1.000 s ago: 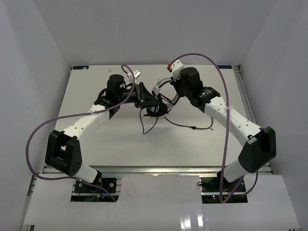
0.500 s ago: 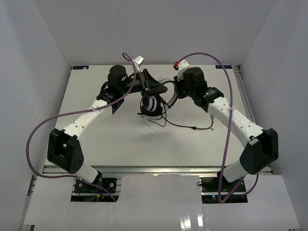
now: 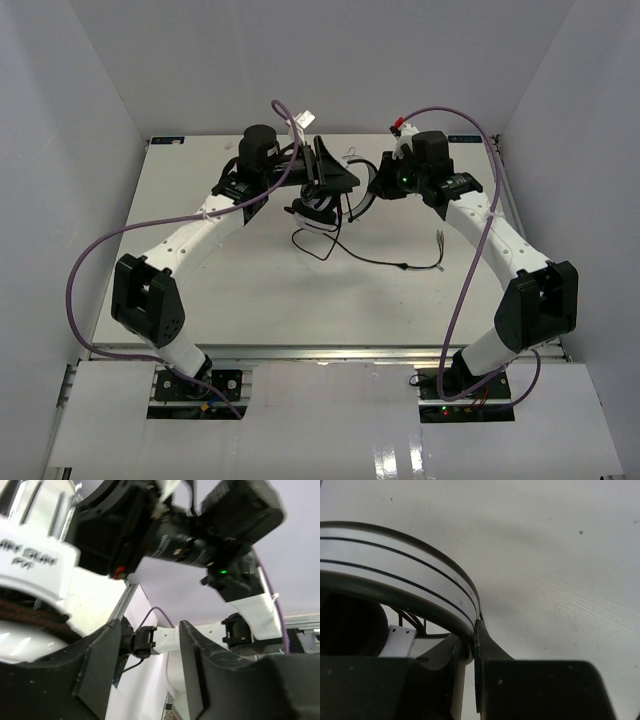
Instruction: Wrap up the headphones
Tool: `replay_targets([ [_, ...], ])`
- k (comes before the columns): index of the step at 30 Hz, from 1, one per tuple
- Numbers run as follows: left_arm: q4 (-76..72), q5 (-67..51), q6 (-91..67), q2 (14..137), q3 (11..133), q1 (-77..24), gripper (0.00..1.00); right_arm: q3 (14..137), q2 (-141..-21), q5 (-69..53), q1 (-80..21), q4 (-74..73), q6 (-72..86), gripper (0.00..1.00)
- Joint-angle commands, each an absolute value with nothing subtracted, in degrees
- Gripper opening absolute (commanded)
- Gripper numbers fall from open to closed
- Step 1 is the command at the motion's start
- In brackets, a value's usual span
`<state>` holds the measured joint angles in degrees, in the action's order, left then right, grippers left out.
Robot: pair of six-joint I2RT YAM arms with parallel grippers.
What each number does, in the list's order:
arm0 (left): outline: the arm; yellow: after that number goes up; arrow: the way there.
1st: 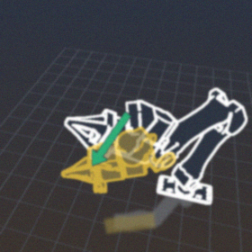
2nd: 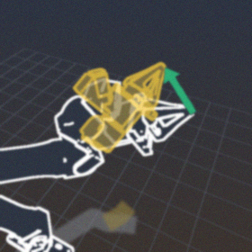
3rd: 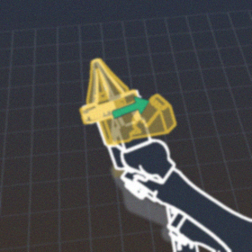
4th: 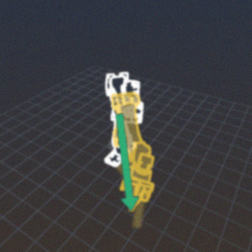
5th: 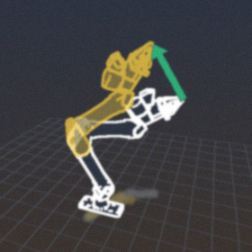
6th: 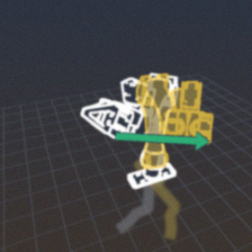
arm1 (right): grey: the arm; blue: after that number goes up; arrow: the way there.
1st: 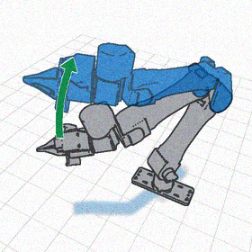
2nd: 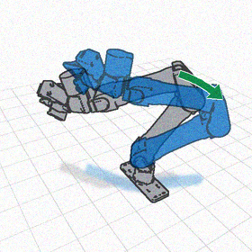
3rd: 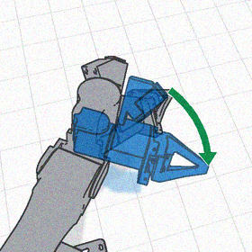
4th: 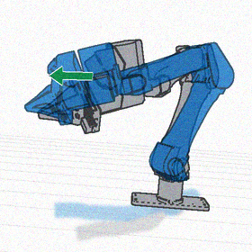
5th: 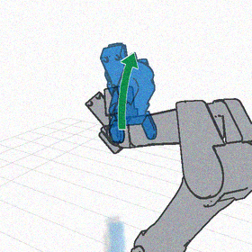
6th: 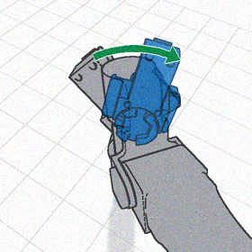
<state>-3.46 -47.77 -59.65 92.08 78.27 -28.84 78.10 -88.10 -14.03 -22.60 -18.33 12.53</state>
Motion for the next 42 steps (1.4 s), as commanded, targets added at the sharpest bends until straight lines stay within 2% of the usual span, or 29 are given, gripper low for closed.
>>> replay_targets([
  [1,5.42,-46.10,-47.05,89.56,88.75,-30.80,0.65,78.97,-86.48,-22.85,-20.66,-12.44,21.18,0.08],
  [4,8.60,-42.53,-37.98,83.71,89.46,-31.78,0.76,79.51,-86.98,-24.37,-18.76,-12.22,22.99,0.08],
  [6,8.96,-39.94,-33.04,77.74,85.42,-32.18,0.82,80.21,-87.57,-25.65,-17.60,-12.22,24.28,0.08],
  [9,8.83,-36.61,-28.08,70.10,78.04,-32.48,0.84,81.07,-88.20,-27.07,-16.43,-12.16,26.07,0.08],
  [13,4.44,-30.75,-22.08,56.22,58.92,-33.31,0.84,82.61,-88.77,-28.26,-14.64,-12.22,29.73,0.08],
  [18,-11.56,-26.67,-18.61,48.22,38.97,-34.72,0.84,83.50,-88.42,-29.27,-12.39,-12.04,33.93,0.08],
  [24,-29.92,-22.49,-6.90,57.54,26.21,-35.16,0.84,85.11,-86.59,-32.69,-9.21,-12.22,37.68,0.08],
  [27,-39.94,-19.76,-0.91,65.26,23.92,-35.15,0.84,85.43,-85.68,-34.55,-7.72,-12.22,38.68,0.08],
  [35,-53.00,-13.00,12.87,85.72,29.02,-35.07,0.86,84.69,-82.17,-38.32,-4.76,-12.14,40.58,0.08],
  [42,-55.89,-15.07,13.16,97.31,37.99,-34.98,0.85,83.15,-79.83,-40.43,-4.75,-10.72,42.01,0.08],
])
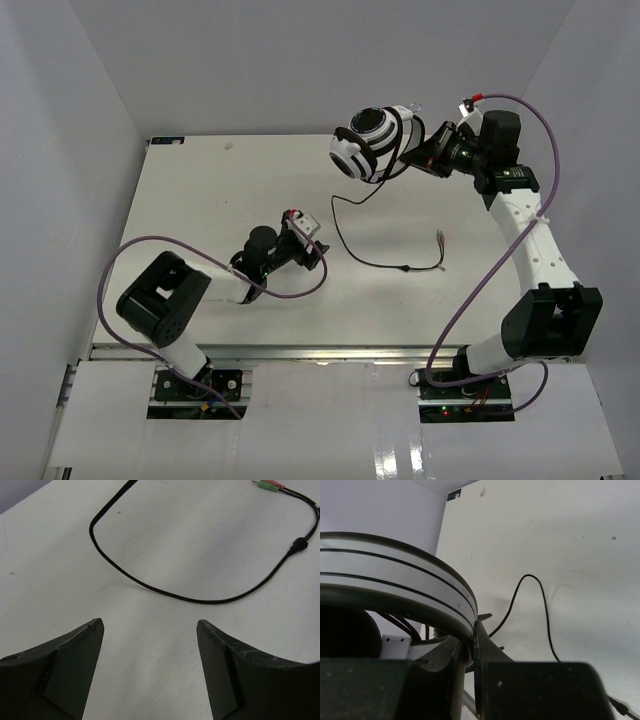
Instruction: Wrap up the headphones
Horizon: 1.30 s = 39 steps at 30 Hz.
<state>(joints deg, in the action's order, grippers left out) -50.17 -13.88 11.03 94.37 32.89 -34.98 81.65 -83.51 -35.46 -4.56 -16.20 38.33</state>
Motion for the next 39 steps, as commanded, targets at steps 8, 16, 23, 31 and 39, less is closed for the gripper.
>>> replay_targets([
  [8,-56.95,-22.15,9.76,105.08,47.70,-35.07,0.83,81.64,-78.22,-39.54,-4.75,-10.46,41.92,0.08],
  [16,-55.80,-24.57,7.29,113.48,56.76,-36.18,0.73,80.82,-77.29,-40.61,-4.92,-9.63,43.07,0.08],
  [23,-55.44,-25.25,4.29,116.51,57.87,-36.65,0.04,82.95,-76.97,-40.49,-4.73,-10.78,42.13,0.08],
  [31,-62.48,-25.84,3.31,109.17,41.16,-34.66,0.00,85.36,-78.50,-37.06,-3.30,-13.22,38.43,0.08],
  [39,-56.69,-26.53,3.70,105.48,37.27,-29.90,0.00,86.66,-78.23,-38.93,-0.70,-13.71,38.33,0.08],
])
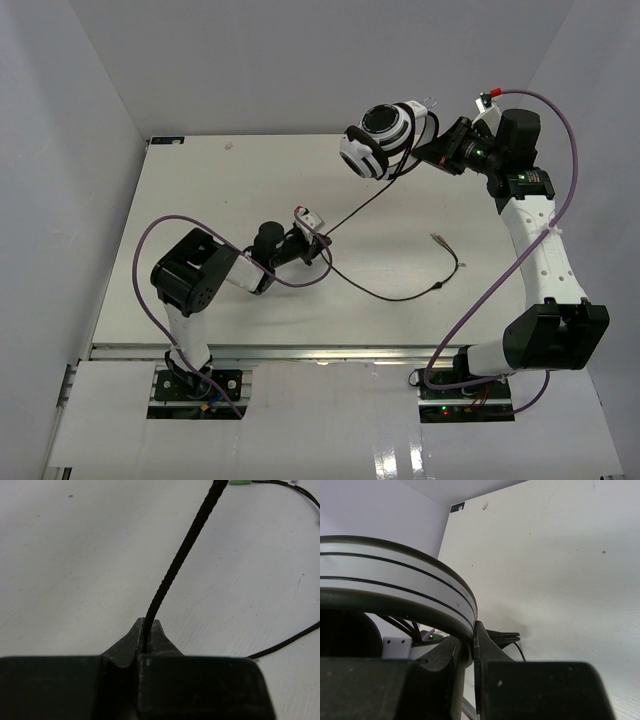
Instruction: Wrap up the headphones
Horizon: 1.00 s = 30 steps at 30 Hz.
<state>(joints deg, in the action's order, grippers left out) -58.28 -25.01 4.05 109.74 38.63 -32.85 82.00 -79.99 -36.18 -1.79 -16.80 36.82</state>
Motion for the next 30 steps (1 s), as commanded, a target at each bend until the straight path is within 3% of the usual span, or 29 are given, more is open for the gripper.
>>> replay_targets([
  [1,-56.06,-27.17,3.61,105.31,37.27,-29.49,0.00,86.90,-78.07,-39.01,-0.70,-14.18,38.01,0.08],
  [6,-49.52,-30.83,4.66,104.15,41.19,-28.30,0.00,87.89,-77.79,-44.79,-0.70,-14.50,30.89,0.08],
  [11,-32.00,-34.32,7.78,104.12,52.19,-25.47,0.00,86.39,-74.87,-55.46,-0.70,-16.76,16.51,0.08],
  [17,-16.00,-40.00,4.68,100.56,59.76,-16.31,0.00,93.50,-74.77,-55.05,-1.82,-49.02,-23.33,0.08],
  [21,-10.61,-48.77,-2.42,97.19,63.80,-11.48,0.00,88.26,-72.37,-39.76,-6.27,-54.03,-39.94,0.08],
  [26,-1.86,-59.44,-14.32,94.54,68.10,-11.16,0.00,66.22,-61.62,-5.43,-21.47,-29.92,-39.69,0.08],
  [30,-1.85,-67.58,-22.25,88.10,66.20,-12.61,0.00,60.46,-62.59,15.51,-28.81,-15.22,-40.33,0.08],
])
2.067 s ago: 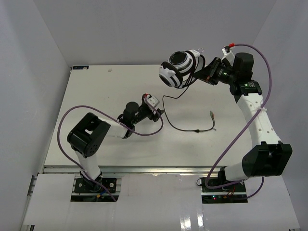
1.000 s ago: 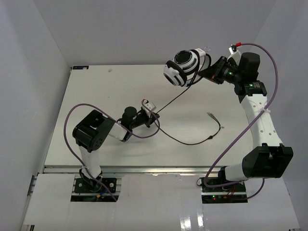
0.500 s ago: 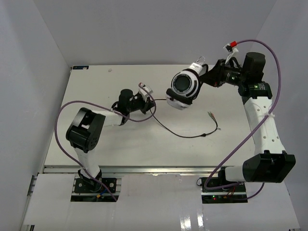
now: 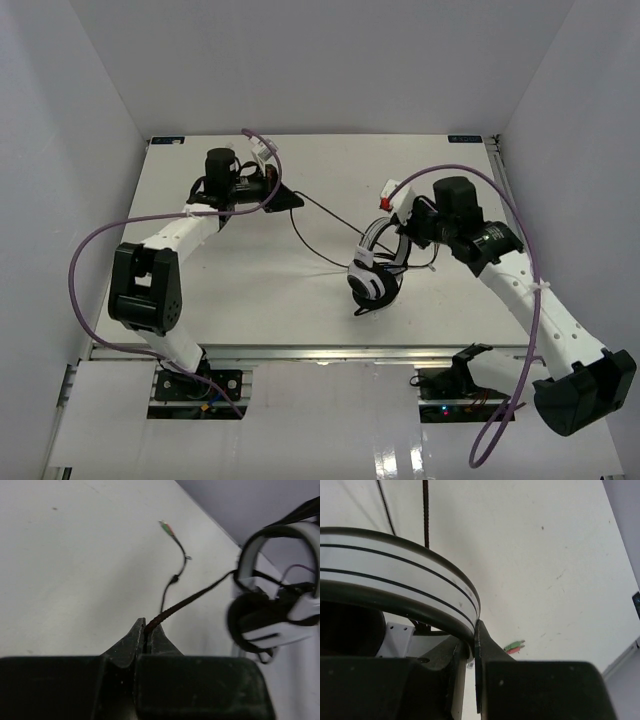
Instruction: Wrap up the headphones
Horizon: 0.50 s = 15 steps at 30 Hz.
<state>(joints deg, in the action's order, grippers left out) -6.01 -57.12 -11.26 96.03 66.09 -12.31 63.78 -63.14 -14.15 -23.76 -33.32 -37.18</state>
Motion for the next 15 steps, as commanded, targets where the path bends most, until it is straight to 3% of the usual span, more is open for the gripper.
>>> replay_targets([
  [1,-1.85,-68.87,-23.77,86.32,65.71,-12.95,0.00,59.83,-63.85,21.02,-29.77,-11.64,-40.68,0.08],
  [3,-1.93,-71.06,-27.54,82.99,65.32,-13.75,0.00,58.61,-66.57,29.00,-31.12,-0.05,-42.34,0.08],
  [9,-5.08,-70.90,-38.72,77.07,66.99,-22.28,0.00,62.99,-77.67,39.01,-32.20,15.28,-39.67,0.08],
  [13,-11.24,-65.40,-47.34,79.19,68.38,-30.14,0.00,71.87,-84.63,43.21,-32.22,12.85,-28.39,0.08],
  [15,-17.58,-60.07,-52.28,81.31,67.75,-34.12,0.00,78.61,-87.73,40.65,-31.92,4.26,-15.61,0.08],
])
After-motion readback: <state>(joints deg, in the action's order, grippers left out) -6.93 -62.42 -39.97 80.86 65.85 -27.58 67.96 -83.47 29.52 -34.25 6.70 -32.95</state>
